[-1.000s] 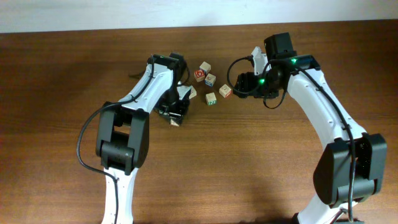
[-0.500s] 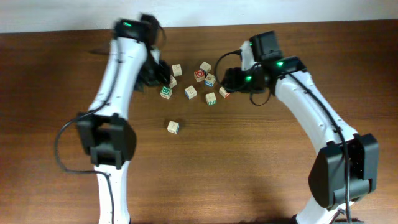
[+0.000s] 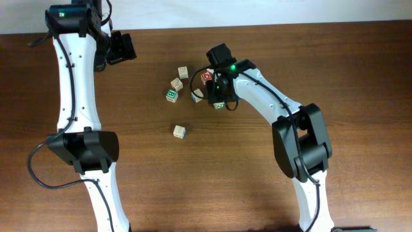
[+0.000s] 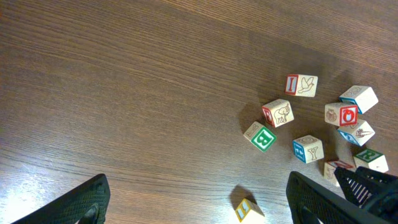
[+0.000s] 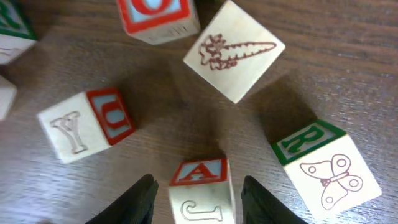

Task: Rotate 5 blocks

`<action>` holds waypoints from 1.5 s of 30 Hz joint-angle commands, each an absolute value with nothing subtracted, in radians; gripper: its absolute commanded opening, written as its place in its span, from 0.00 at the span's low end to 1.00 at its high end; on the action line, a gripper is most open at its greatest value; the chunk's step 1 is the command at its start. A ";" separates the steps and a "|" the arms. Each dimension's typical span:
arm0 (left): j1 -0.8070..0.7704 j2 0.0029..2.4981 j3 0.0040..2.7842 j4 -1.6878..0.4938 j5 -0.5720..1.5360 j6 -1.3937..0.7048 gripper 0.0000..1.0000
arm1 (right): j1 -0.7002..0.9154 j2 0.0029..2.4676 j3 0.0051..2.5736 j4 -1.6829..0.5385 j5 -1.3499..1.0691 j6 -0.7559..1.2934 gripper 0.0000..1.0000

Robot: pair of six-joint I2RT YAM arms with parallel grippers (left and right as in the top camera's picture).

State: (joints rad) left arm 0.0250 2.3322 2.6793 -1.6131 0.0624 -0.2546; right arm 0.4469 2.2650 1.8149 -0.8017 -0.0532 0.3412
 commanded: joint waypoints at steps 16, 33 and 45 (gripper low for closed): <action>-0.010 2.355 2.684 -1.635 0.062 -0.253 0.88 | 0.556 2.291 1.824 -1.102 -0.311 0.516 0.15; -0.011 2.358 2.684 -1.632 0.062 -0.253 0.89 | 0.358 2.311 2.123 -1.058 -0.040 -0.010 0.63; -0.011 2.358 2.684 -1.634 0.063 -0.253 0.89 | 0.263 2.448 2.116 -1.096 -0.179 -0.205 0.24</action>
State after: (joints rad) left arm -0.0109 2.3489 2.6793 -1.6314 0.0628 -0.2546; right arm 0.2642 2.4271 2.1132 -1.0576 -0.2081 -0.2420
